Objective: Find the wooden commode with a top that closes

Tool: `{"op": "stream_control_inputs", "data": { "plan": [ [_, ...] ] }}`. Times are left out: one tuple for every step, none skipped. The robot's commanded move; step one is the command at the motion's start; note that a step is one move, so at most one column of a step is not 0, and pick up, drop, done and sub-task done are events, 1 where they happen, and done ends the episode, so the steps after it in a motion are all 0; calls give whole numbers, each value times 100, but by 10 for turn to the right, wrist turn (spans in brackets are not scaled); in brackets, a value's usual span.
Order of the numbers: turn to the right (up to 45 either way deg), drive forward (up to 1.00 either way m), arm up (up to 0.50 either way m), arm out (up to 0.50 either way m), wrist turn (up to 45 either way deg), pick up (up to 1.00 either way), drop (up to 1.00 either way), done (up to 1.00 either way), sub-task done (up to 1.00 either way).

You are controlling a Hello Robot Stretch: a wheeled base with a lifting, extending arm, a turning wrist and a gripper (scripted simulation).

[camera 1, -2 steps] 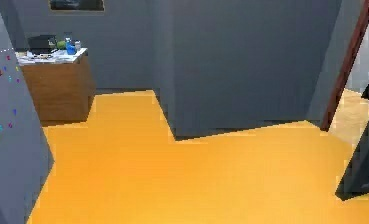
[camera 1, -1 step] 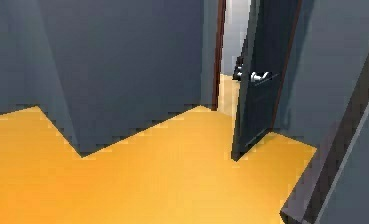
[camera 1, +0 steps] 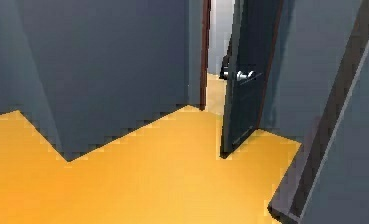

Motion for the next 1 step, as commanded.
{"op": "stream_control_inputs", "data": {
  "plan": [
    [0,75,0,0,0,0,0,0,0]
  ]
}}
